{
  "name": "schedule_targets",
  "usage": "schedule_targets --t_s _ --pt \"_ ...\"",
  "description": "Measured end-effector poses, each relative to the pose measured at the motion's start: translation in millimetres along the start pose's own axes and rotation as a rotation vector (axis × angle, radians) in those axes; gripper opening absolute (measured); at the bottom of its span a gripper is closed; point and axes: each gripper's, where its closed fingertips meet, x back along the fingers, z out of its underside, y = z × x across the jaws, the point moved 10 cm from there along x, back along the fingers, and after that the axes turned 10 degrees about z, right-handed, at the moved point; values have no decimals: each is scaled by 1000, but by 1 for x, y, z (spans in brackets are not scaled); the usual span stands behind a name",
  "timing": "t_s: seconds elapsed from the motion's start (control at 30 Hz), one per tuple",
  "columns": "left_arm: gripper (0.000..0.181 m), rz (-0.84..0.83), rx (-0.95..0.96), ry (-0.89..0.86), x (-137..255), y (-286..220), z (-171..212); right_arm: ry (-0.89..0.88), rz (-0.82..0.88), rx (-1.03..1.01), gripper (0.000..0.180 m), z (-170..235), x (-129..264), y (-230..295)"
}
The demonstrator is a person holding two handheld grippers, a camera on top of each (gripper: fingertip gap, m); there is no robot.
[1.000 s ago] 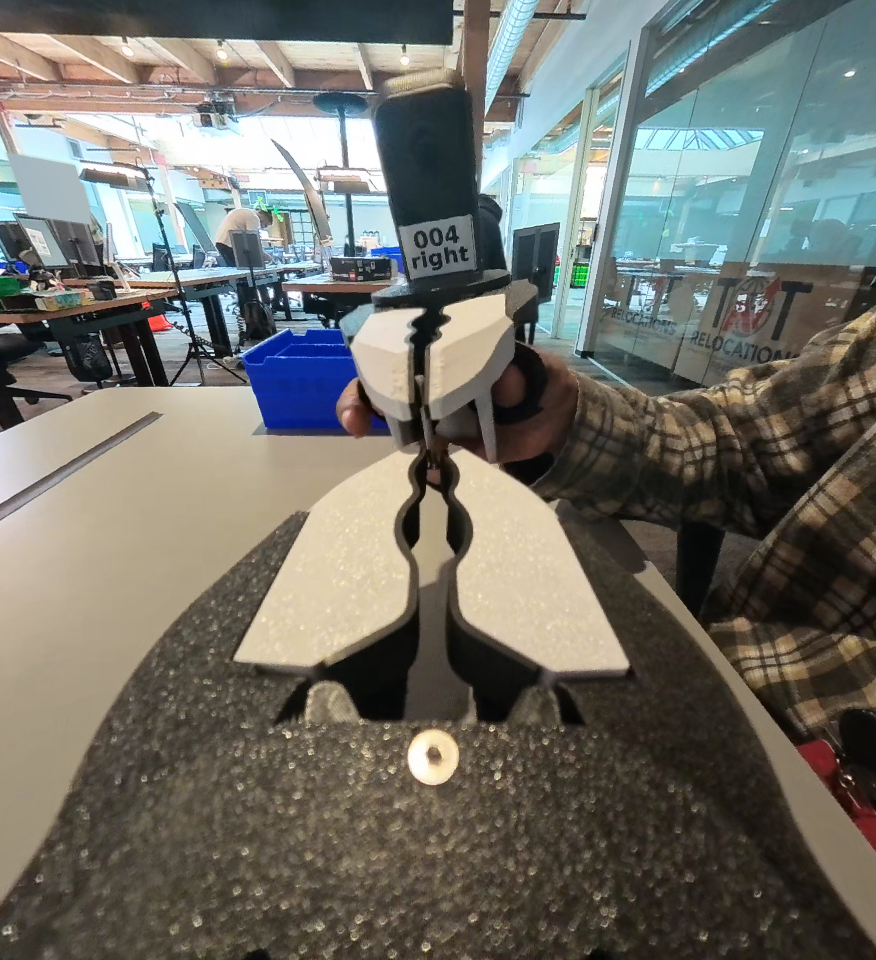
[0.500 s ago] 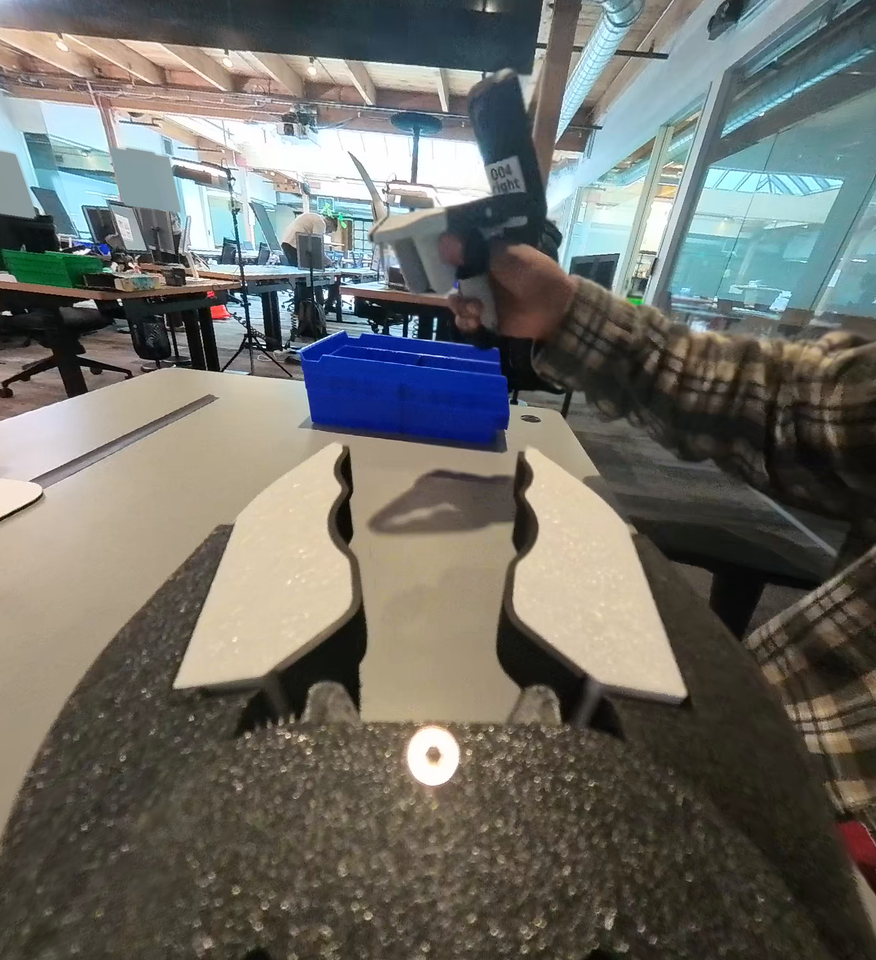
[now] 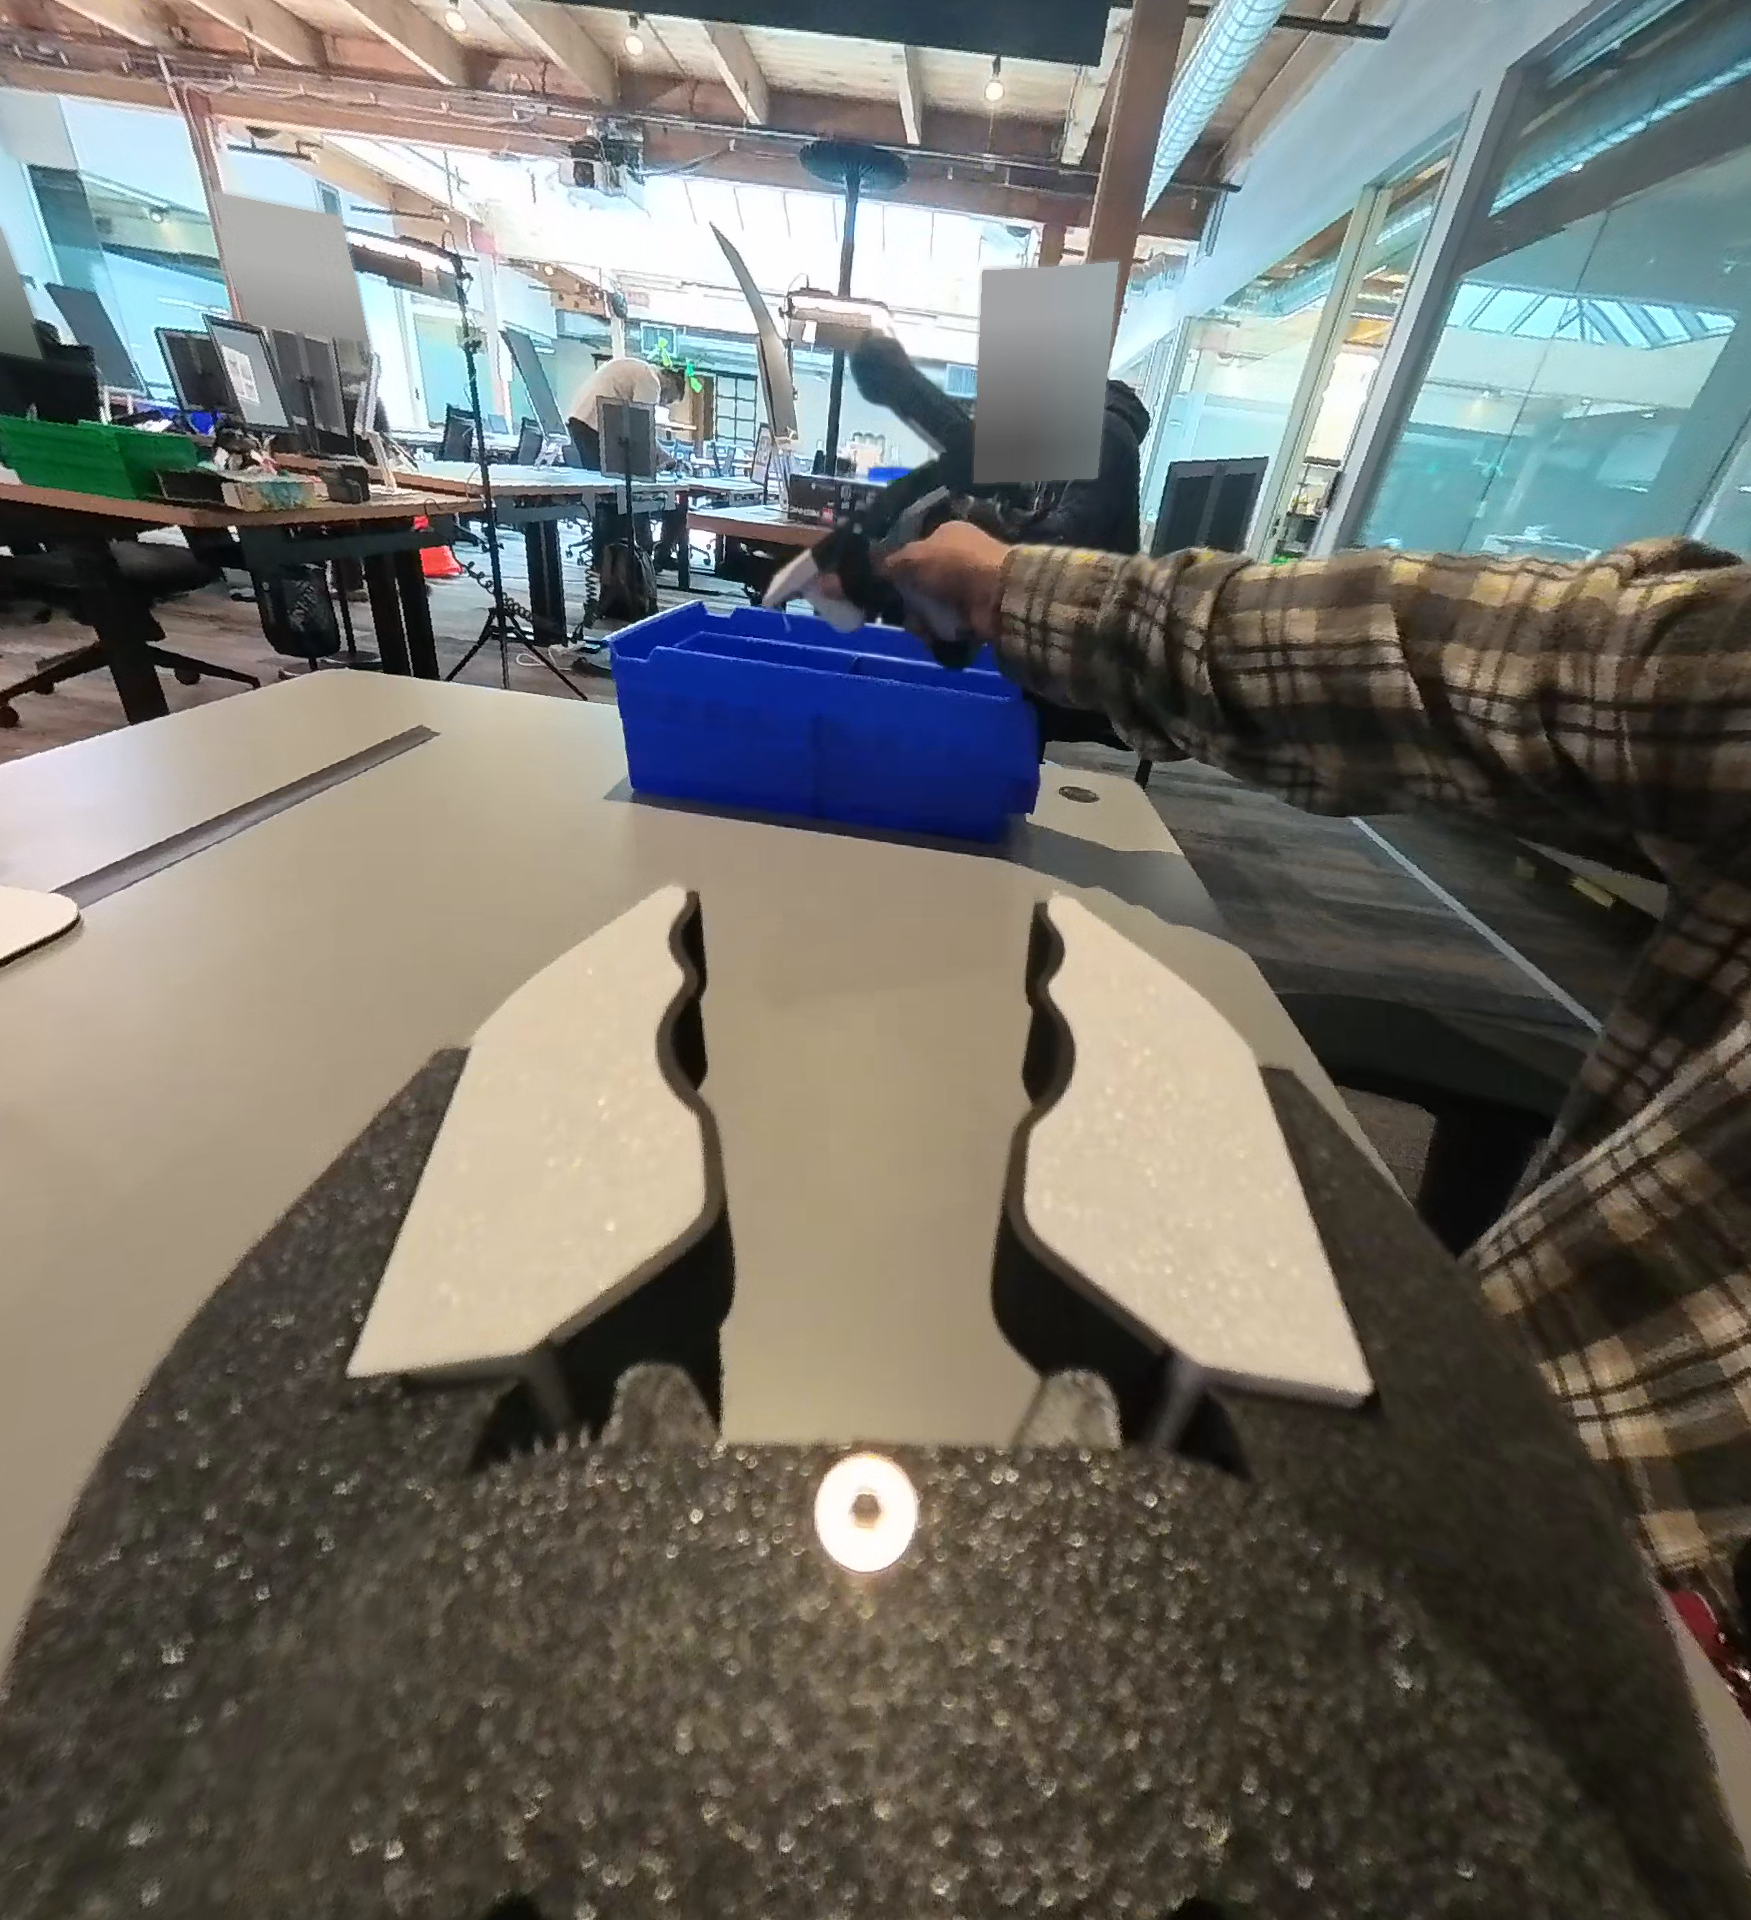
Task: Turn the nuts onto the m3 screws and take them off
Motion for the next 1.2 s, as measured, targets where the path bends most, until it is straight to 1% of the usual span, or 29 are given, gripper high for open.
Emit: schedule_targets --t_s 0.13,0.53,0.83,1.2 --pt "58 3 7 11 -1 1 1 60 26 -3 3 6 -12 -6" --pt "57 9 7 2 1 0 -2 84 54 -14 5 13 -16 -8" --pt "57 9 10 -6 1 0 -3 28 64 -6 11 0 2 -6" --pt "57 7 8 -8 2 0 -3 -54 55 36 31 -23 14 18"
